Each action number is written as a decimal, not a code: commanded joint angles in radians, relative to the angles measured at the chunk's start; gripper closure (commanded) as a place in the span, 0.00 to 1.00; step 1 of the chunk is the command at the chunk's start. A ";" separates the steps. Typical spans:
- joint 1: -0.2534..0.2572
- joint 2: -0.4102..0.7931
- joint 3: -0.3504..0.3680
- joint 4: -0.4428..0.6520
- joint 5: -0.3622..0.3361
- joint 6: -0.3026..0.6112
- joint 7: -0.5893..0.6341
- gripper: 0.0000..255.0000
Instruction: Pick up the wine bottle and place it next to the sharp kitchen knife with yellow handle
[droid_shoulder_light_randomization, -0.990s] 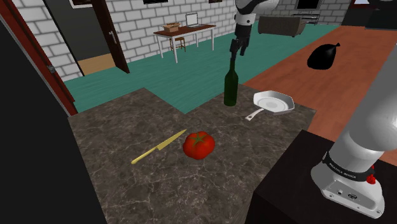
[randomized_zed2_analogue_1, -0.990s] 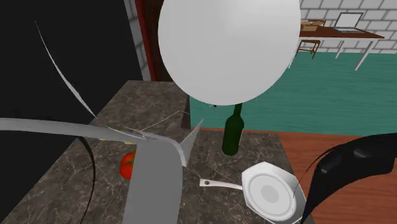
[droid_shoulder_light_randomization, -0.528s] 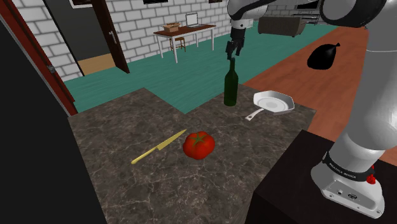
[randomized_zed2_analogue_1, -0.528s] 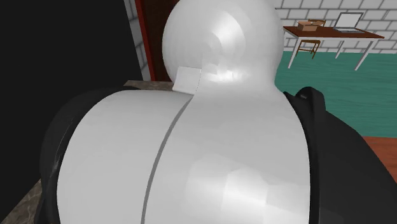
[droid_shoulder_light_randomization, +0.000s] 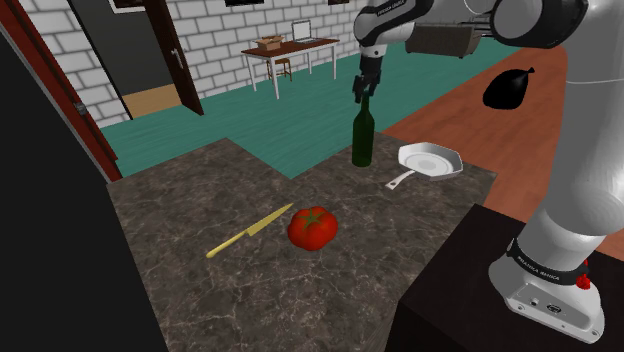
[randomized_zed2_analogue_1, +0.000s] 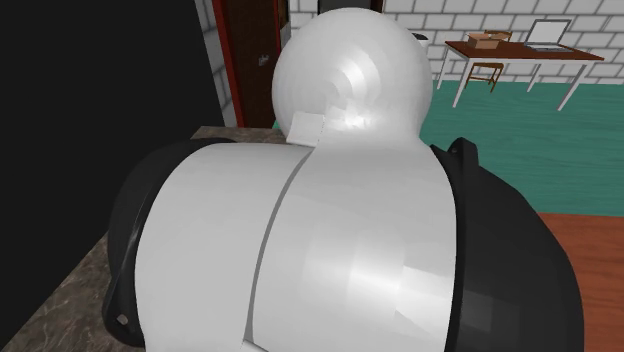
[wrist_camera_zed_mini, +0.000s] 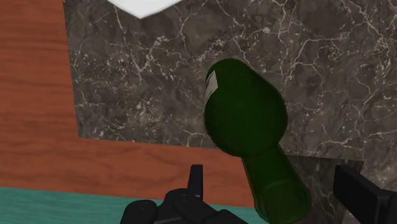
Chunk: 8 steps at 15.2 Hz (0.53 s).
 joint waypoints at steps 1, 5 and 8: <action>0.001 0.003 0.001 -0.005 0.001 0.008 0.000 0.00; 0.001 0.003 0.001 -0.005 0.001 0.008 0.000 0.00; 0.001 0.003 0.001 -0.005 0.001 0.008 0.000 1.00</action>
